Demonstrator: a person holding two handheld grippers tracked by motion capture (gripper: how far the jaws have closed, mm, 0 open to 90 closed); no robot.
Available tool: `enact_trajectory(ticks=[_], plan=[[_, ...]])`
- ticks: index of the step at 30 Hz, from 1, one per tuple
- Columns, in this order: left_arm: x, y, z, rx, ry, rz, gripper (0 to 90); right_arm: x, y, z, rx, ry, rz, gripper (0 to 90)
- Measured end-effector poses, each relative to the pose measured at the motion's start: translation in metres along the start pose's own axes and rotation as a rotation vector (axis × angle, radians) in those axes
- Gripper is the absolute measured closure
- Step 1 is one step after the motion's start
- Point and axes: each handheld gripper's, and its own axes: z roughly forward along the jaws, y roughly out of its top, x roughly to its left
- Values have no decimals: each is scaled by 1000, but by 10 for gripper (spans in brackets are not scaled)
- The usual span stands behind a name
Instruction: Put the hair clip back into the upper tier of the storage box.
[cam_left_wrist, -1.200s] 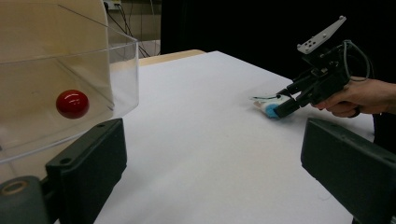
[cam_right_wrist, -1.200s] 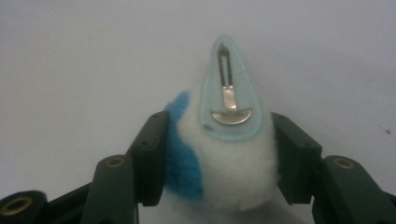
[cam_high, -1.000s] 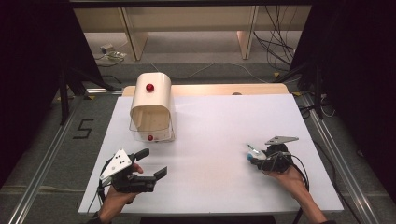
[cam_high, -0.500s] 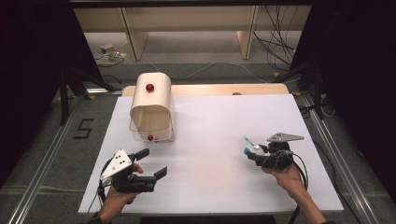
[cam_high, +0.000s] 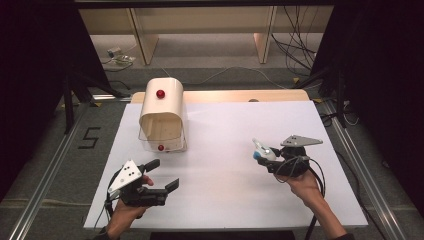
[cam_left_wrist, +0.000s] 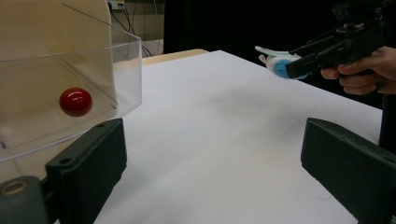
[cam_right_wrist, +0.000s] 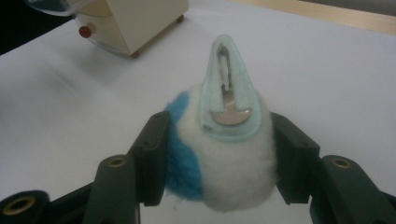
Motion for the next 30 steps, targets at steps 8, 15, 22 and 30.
enact_trajectory(ticks=[8,15,22,30], plan=[[0,0,0,2,2,3,66,10,20,1,-29,29,-14,464],[0,0,0,3,5,-1,66,18,37,3,-50,64,-19,464],[1,0,0,1,5,-2,66,27,53,6,-71,90,-37,464],[1,0,0,2,6,-4,66,38,68,12,-77,116,-57,464]])
